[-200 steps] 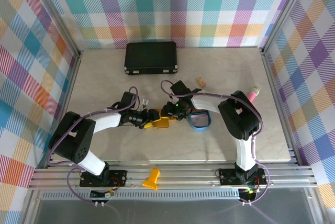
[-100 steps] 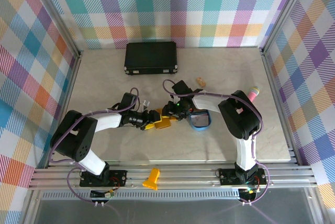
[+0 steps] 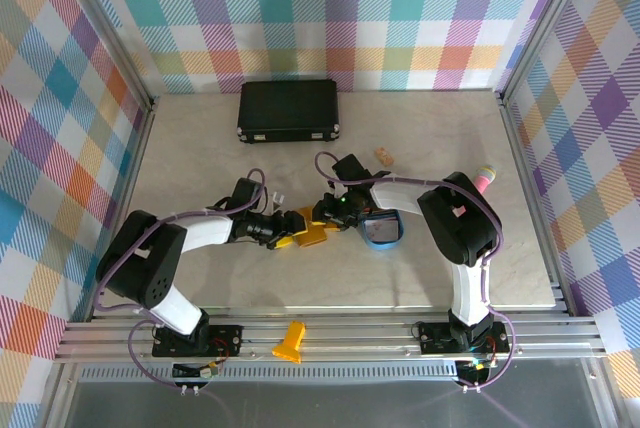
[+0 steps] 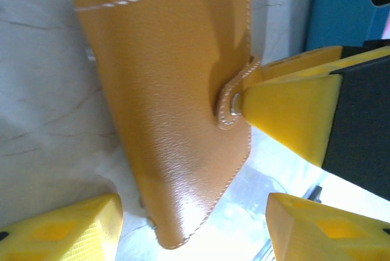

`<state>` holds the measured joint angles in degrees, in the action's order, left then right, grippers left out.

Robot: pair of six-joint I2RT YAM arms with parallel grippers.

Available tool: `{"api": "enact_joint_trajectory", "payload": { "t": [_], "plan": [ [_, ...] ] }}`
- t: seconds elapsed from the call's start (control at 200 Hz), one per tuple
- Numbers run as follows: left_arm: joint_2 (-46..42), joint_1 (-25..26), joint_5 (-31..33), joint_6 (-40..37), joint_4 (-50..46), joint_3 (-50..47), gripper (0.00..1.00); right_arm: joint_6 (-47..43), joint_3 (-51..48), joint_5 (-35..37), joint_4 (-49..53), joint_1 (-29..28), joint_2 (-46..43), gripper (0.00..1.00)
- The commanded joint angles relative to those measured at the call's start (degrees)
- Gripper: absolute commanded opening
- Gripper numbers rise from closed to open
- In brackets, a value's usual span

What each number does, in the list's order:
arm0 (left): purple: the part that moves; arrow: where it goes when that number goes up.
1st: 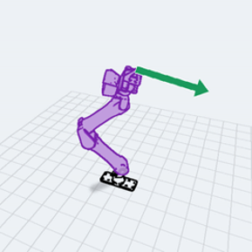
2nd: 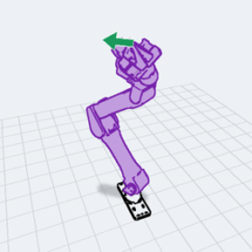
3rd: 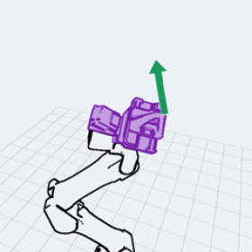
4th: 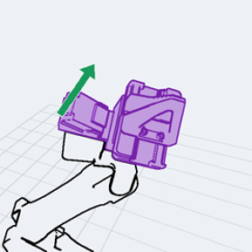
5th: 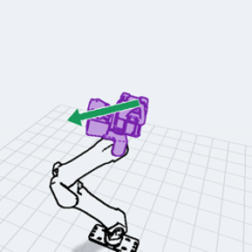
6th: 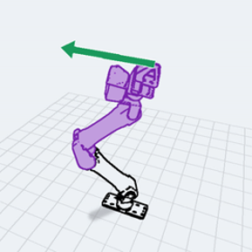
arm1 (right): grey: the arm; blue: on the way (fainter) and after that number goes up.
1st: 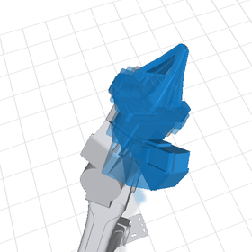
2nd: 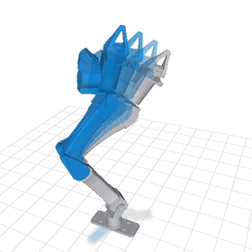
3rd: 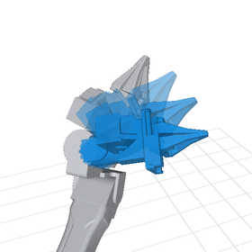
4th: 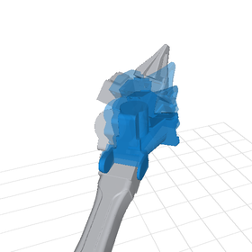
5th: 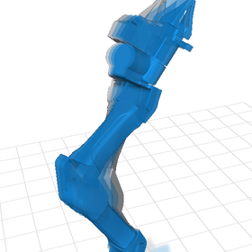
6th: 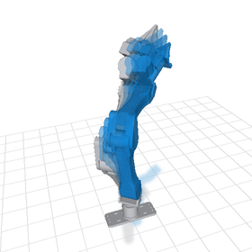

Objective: Put the credit cards into the card holder

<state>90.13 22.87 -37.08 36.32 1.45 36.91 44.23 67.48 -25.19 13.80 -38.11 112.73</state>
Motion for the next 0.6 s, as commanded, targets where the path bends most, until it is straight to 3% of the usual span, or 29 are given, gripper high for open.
{"api": "enact_joint_trajectory", "payload": {
  "t": [0.0,0.17,0.415,0.595],
  "plan": [
    [-2.2,0.3,4.2,0.9,-3.9,0.2,0.65,0.8,-1.8,-0.2,-2.4,-0.5,0.8,0.37],
    [1.1,0.3,1.0,2.4,1.0,-1.0,0.66,2.6,-3.4,-1.0,-4.7,-0.5,0.4,0.37],
    [3.3,0.6,-5.9,9.4,18.4,-5.2,0.62,3.5,-4.0,-1.6,-5.6,-0.5,0.9,0.34],
    [3.4,0.7,-7.3,11.1,22.6,-6.1,0.58,4.0,-4.2,-2.1,-6.2,-0.5,1.2,0.34]
  ]
}}
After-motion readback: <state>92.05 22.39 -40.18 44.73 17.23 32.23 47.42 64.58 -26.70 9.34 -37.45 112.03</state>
